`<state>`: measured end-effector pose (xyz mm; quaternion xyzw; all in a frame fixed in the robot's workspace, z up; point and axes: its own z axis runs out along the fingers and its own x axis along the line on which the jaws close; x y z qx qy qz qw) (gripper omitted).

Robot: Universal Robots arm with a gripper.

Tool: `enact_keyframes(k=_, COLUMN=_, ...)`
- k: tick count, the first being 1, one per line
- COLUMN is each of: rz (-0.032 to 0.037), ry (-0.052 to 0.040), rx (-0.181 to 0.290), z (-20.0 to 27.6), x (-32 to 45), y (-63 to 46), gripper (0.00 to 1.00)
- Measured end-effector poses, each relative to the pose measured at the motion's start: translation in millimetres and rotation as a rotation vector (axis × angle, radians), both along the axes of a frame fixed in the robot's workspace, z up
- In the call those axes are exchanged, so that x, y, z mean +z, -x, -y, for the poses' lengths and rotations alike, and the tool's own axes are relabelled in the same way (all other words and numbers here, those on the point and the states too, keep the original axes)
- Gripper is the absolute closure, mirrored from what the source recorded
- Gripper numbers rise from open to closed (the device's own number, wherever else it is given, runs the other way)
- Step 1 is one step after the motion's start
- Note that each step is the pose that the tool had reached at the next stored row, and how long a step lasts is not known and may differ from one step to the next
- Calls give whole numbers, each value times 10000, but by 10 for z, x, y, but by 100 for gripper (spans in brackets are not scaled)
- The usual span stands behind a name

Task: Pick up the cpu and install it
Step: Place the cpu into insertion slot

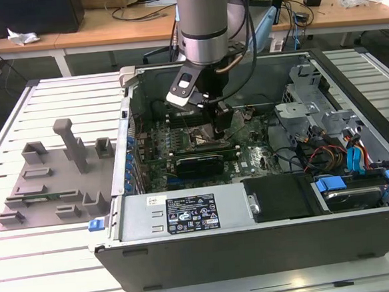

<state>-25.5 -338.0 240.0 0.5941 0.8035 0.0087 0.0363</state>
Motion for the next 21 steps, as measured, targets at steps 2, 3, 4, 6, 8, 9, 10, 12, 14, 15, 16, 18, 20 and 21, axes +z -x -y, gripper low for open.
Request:
enact_keyframes(k=2, rz=0, ry=-1, rx=-79, z=-29, x=-2, y=0, gripper=45)
enact_keyframes(k=3, rz=0, ry=0, rx=-110, z=-39, x=-2, y=0, gripper=45)
enact_keyframes(k=4, rz=0, ry=0, rx=-144, z=-48, x=-3, y=0, gripper=45)
enact_keyframes(k=6, rz=0, ry=-1, rx=-226, z=-62, x=-6, y=0, gripper=45)
enact_keyframes(k=8, rz=-1, ry=0, rx=-694, z=-63, x=-14, y=-1, gripper=45)
enact_keyframes(k=9, rz=0, ry=0, rx=-1081, z=-63, x=-20, y=0, gripper=45)
enact_keyframes(k=10, rz=0, ry=0, rx=-1263, z=-63, x=-23, y=0, gripper=45)
enact_keyframes(k=12, rz=0, ry=0, rx=-1770, z=-63, x=-33, y=0, gripper=45)
enact_keyframes(k=14, rz=0, ry=0, rx=-2082, z=-63, x=-40, y=0, gripper=45)
enact_keyframes(k=15, rz=-1, ry=2, rx=-2241, z=-65, x=-43, y=0, gripper=45)
enact_keyframes(k=16, rz=-1, ry=1, rx=-2304, z=-85, x=-47, y=0, gripper=45)
enact_keyframes(k=18, rz=0, ry=0, rx=-2339, z=-165, x=-54, y=0, gripper=45)
enact_keyframes(k=20, rz=0, ry=0, rx=-2616, z=-169, x=-65, y=-1, gripper=45)
enact_keyframes(k=21, rz=0, ry=0, rx=-2748, z=-170, x=-71, y=-1, gripper=45)
